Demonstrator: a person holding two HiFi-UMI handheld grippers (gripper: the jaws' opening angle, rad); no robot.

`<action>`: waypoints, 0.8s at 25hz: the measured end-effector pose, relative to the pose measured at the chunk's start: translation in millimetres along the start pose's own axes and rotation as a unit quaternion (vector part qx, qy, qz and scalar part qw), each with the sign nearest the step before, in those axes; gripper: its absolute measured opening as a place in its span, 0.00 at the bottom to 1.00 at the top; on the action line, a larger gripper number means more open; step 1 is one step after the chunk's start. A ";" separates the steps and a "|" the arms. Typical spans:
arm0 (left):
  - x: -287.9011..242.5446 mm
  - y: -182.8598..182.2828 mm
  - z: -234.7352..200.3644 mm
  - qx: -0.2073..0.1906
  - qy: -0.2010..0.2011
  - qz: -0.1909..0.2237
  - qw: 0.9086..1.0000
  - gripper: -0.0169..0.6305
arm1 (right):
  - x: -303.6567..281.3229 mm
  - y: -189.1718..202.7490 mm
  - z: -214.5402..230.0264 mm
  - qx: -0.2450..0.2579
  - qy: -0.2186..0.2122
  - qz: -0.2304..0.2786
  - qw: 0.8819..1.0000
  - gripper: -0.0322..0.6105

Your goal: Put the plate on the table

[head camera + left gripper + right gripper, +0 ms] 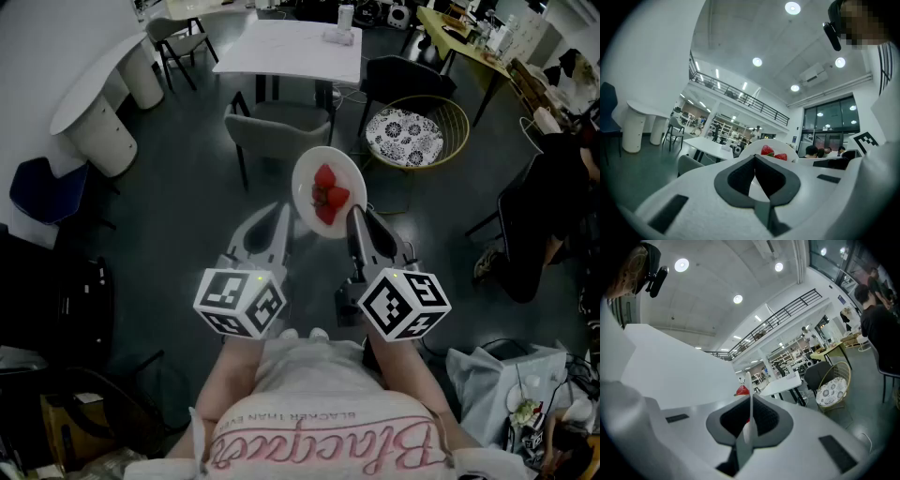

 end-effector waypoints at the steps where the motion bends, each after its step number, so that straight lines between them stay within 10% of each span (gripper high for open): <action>1: -1.4 0.0 1.5 -0.001 0.000 0.000 1.000 0.03 | 0.7 -1.1 1.5 0.001 -0.001 0.002 1.000 0.07; 20: -19.0 15.6 33.4 -0.010 -0.012 -0.014 1.000 0.03 | 18.7 -15.8 44.7 -0.021 -0.015 0.003 1.000 0.07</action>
Point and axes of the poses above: the fingertips, and each gripper's own axes: x backward along the fingers, z to its right, y out of its underside, the point moved 4 cm from there along x, backward along the fingers, and after that the axes turned 7 degrees about -x, right-handed, at the moved point
